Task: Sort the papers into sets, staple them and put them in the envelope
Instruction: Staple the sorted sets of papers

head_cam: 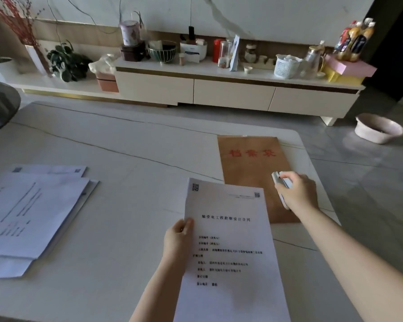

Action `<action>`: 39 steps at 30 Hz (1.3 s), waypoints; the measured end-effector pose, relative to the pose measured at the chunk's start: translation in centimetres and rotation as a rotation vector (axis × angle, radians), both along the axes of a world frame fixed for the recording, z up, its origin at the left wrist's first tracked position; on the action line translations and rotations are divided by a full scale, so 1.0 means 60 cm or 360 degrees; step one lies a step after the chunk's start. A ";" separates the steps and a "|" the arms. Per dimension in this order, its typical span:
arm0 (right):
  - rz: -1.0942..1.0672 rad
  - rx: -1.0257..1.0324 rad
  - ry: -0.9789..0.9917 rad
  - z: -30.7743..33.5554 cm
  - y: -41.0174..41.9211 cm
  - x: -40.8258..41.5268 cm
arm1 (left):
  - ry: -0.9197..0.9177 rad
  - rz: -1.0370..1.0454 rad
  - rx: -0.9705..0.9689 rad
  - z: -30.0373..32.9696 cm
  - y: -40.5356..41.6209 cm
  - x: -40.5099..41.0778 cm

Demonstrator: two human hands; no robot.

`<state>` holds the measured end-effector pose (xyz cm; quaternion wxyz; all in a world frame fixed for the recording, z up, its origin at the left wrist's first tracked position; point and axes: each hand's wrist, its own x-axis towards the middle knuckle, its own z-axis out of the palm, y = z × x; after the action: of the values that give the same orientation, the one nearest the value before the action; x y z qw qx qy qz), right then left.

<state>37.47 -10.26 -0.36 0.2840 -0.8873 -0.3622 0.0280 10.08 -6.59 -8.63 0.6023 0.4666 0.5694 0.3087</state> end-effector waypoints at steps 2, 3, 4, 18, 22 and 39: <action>-0.0073 -0.0249 -0.0069 -0.010 0.017 0.016 | -0.0004 -0.0036 0.0031 -0.002 0.006 0.004; -0.0105 -0.0362 -0.0067 -0.016 0.024 0.021 | -0.0001 -0.0050 0.0042 -0.003 0.009 0.005; -0.0143 -0.0446 -0.0032 -0.023 0.030 0.027 | 0.0004 -0.0057 0.0057 -0.005 0.011 0.005; -0.0196 -0.0269 0.0189 -0.008 0.045 0.066 | -0.0055 -0.0085 -0.0030 0.019 0.010 0.007; 0.0123 0.0291 0.0688 0.057 0.022 0.020 | -0.0059 -0.0091 -0.0006 0.033 -0.001 0.007; 0.0519 0.1093 0.1629 0.151 -0.002 -0.144 | -0.0129 -0.0122 0.0238 0.119 -0.051 -0.025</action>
<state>28.82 -10.36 8.71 0.6815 -0.5534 -0.2996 0.3735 8.57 -9.65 -1.49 0.5998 0.5189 0.5015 0.3456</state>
